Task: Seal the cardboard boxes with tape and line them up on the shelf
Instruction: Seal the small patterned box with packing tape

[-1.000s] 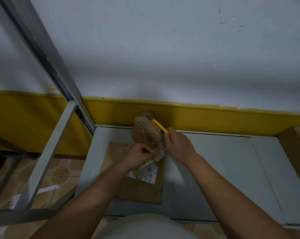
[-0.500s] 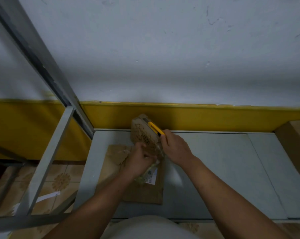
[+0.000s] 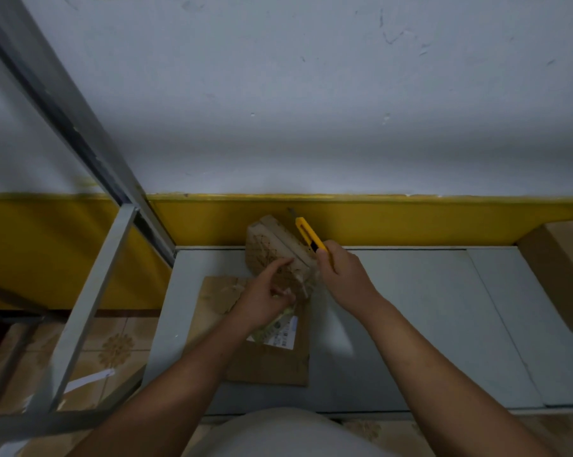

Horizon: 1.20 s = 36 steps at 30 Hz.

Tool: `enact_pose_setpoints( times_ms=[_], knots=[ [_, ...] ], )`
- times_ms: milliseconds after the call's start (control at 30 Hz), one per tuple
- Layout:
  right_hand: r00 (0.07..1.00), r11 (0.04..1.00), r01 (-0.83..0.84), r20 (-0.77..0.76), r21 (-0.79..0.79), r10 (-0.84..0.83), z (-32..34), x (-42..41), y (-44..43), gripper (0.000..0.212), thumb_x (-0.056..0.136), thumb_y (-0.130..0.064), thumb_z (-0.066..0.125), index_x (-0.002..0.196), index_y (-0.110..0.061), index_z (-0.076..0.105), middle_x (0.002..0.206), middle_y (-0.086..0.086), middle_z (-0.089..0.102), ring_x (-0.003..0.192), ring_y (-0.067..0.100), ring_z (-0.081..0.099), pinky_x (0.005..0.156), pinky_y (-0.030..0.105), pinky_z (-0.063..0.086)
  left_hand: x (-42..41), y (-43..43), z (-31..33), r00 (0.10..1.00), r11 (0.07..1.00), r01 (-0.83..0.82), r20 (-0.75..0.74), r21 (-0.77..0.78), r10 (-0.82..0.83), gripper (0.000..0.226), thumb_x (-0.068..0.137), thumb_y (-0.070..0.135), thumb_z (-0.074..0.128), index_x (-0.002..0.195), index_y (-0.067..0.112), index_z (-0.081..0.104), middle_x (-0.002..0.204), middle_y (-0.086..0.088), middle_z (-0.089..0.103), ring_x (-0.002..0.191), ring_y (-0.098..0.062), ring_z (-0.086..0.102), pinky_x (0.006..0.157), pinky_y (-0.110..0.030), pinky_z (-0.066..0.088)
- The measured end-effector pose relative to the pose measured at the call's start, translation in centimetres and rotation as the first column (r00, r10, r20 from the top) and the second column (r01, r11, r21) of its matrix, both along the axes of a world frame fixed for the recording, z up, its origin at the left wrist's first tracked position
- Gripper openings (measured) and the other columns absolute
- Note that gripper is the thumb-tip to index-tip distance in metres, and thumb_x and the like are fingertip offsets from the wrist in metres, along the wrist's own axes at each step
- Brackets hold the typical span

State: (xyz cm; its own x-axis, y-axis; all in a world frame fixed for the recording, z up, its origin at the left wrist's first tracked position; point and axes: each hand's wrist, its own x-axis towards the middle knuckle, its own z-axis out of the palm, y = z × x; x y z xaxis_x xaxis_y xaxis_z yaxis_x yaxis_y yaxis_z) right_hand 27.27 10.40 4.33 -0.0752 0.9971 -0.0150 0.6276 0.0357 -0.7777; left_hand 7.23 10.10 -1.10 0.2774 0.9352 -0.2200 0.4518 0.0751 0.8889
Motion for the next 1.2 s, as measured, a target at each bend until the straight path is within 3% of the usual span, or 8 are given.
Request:
enact_pose_setpoints(
  times_ms=[200, 333, 500, 600, 767, 900, 1000, 1200],
  knots=[
    [0.934, 0.976, -0.095, 0.321, -0.197, 0.156, 2.6, 1.8, -6.7, 0.024, 0.106, -0.043, 0.045, 0.086, -0.034, 0.054, 0.075, -0.006, 0.065, 0.068, 0.015, 0.063, 0.064, 0.040, 0.052, -0.2, 0.3, -0.4, 1.000, 0.999, -0.011, -0.010, -0.047, 0.011, 0.077, 0.090, 0.013, 0.078, 0.146, 0.055, 0.046, 0.104, 0.002, 0.075, 0.086, -0.012, 0.073, 0.080, -0.045, 0.064],
    [0.889, 0.949, -0.094, 0.403, -0.300, 0.215, 1.9, 0.3, -7.0, 0.023, 0.109, -0.041, 0.040, 0.093, -0.030, 0.052, 0.081, -0.005, 0.057, 0.071, 0.018, 0.057, 0.057, 0.031, 0.038, -0.1, 0.4, -0.7, 1.000, 0.998, -0.014, -0.016, -0.067, 0.013, 0.077, 0.091, 0.014, 0.077, 0.147, 0.055, 0.044, 0.085, -0.005, 0.076, 0.083, -0.015, 0.073, 0.082, -0.046, 0.063],
    [0.854, 0.935, -0.081, 0.460, -0.344, 0.243, 1.5, -0.8, -5.9, 0.029, 0.110, -0.037, 0.038, 0.092, -0.021, 0.054, 0.080, -0.001, 0.054, 0.063, 0.013, 0.046, 0.049, 0.022, 0.024, -0.1, 0.6, -1.0, 1.000, 0.999, -0.005, -0.030, -0.051, 0.003, 0.078, 0.090, 0.011, 0.075, 0.146, 0.056, 0.044, 0.083, -0.009, 0.074, 0.084, -0.019, 0.073, 0.083, -0.050, 0.062],
    [0.805, 0.935, -0.112, 0.522, -0.336, 0.284, 2.3, -1.3, -5.4, 0.028, 0.110, -0.030, 0.040, 0.098, -0.015, 0.059, 0.098, 0.009, 0.065, 0.070, 0.020, 0.049, 0.048, 0.021, 0.022, -0.1, 0.5, -0.7, 0.999, 0.999, 0.008, -0.053, -0.045, -0.010, 0.077, 0.091, 0.012, 0.074, 0.149, 0.052, 0.044, 0.085, -0.006, 0.073, 0.085, -0.016, 0.072, 0.084, -0.047, 0.062],
    [0.756, 0.907, -0.135, 0.551, -0.398, 0.354, 3.2, -2.3, -4.5, 0.021, 0.109, -0.020, 0.043, 0.105, -0.009, 0.061, 0.110, 0.011, 0.066, 0.070, 0.016, 0.048, 0.049, 0.019, 0.020, -0.2, 0.4, -0.3, 0.994, 0.999, 0.027, -0.102, -0.025, -0.029, 0.080, 0.089, 0.009, 0.073, 0.152, 0.048, 0.043, 0.084, -0.002, 0.072, 0.084, -0.016, 0.071, 0.082, -0.045, 0.062],
    [0.746, 0.876, -0.121, 0.540, -0.466, 0.390, 3.7, -3.1, -3.7, 0.030, 0.108, -0.020, 0.048, 0.078, -0.018, 0.043, 0.080, -0.003, 0.045, 0.061, 0.007, 0.035, 0.048, 0.018, 0.020, -0.5, 0.7, -0.6, 0.991, 0.999, 0.041, -0.129, -0.003, -0.041, 0.082, 0.088, 0.009, 0.075, 0.152, 0.048, 0.043, 0.084, 0.001, 0.072, 0.084, -0.013, 0.070, 0.083, -0.045, 0.062],
    [0.761, 0.864, -0.114, 0.516, -0.490, 0.393, 3.7, -3.1, -3.4, 0.040, 0.108, -0.021, 0.048, 0.071, -0.022, 0.032, 0.074, -0.007, 0.034, 0.060, 0.004, 0.033, 0.048, 0.018, 0.021, -0.6, 0.9, -0.6, 0.988, 0.999, 0.052, -0.146, 0.004, -0.051, 0.080, 0.090, 0.012, 0.076, 0.152, 0.050, 0.042, 0.086, 0.000, 0.071, 0.086, -0.012, 0.070, 0.084, -0.042, 0.062],
    [0.800, 0.873, -0.083, 0.491, -0.480, 0.345, 3.6, -2.1, -4.9, 0.027, 0.109, -0.020, 0.043, 0.084, -0.016, 0.051, 0.087, 0.001, 0.056, 0.068, 0.012, 0.048, 0.048, 0.018, 0.025, -1.4, 1.2, -0.9, 0.993, 0.999, 0.047, -0.113, 0.007, -0.046, 0.073, 0.092, 0.016, 0.075, 0.146, 0.053, 0.045, 0.095, -0.005, 0.070, 0.089, -0.014, 0.069, 0.084, -0.042, 0.062]
  ],
)
